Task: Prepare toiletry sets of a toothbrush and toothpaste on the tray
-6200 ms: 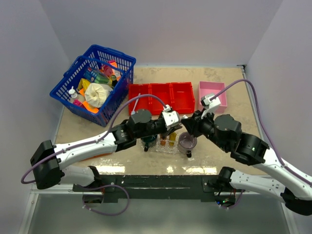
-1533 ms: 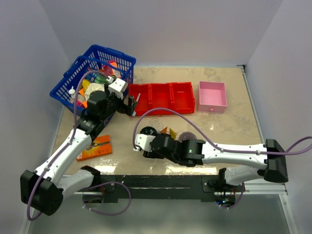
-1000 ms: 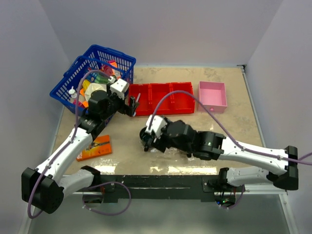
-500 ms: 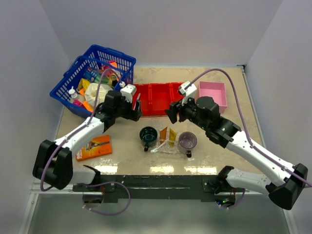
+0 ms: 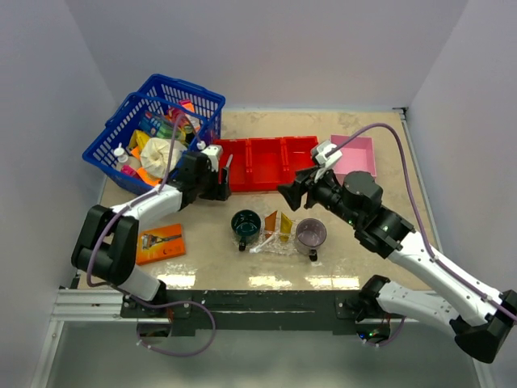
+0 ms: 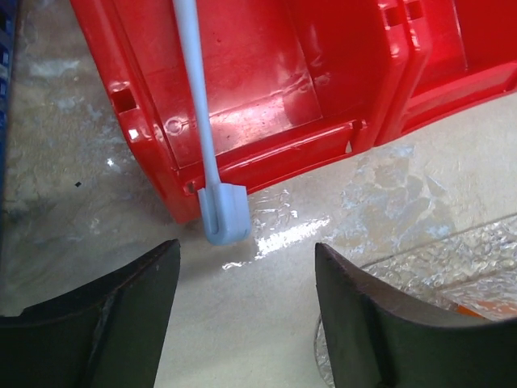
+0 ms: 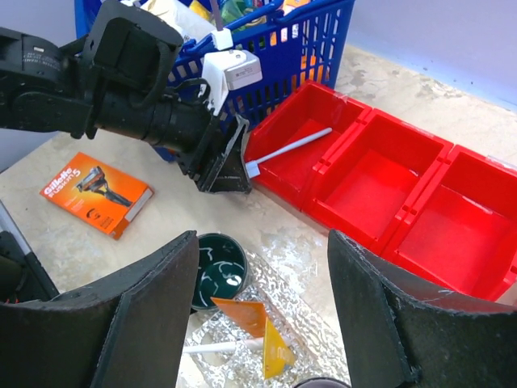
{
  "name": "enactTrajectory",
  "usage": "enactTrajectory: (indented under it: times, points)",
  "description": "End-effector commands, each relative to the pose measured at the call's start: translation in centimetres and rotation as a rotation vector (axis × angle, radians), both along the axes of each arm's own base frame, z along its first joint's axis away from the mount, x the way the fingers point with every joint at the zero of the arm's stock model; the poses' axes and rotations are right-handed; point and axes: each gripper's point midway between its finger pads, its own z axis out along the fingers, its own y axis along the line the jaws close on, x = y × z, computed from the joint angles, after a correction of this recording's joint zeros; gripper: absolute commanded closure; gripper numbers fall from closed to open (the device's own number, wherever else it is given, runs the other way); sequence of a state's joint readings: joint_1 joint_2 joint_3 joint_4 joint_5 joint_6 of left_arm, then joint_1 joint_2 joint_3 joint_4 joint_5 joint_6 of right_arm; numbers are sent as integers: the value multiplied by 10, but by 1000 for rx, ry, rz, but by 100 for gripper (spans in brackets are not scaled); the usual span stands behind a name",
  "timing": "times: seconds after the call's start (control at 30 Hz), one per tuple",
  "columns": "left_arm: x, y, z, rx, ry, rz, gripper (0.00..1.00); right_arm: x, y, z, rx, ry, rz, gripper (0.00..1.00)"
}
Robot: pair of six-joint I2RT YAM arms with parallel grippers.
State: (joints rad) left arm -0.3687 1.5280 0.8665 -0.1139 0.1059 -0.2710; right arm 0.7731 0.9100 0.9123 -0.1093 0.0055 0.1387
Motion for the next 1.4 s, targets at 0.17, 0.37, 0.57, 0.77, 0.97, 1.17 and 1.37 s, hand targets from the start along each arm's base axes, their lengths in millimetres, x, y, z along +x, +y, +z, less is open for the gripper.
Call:
enactTrajectory:
  times: [0.17, 0.37, 0.57, 0.77, 0.97, 1.17, 1.37]
  points:
    - [25, -11, 8, -57, -23, 4, 41, -4, 0, 2, 28, -17, 12, 32]
    - [28, -9, 4, -55, -5, 5, 47, -5, 0, 1, 28, -15, 18, 32]
    - [30, -8, 2, -68, 5, 6, 58, -4, 5, -4, 31, -1, 29, 32]
    - [28, -12, 5, -102, 14, -12, 80, -2, 5, -6, 28, 5, 20, 33]
    - [21, -19, 18, -159, 1, -37, 95, -10, 12, -5, -19, 31, 88, 32]
    - [20, -16, 41, -151, -49, -48, 100, -7, 14, -6, -63, 38, 97, 32]
    - [18, -4, 75, -62, -118, -86, 100, -3, 34, -6, -94, 43, 177, 34]
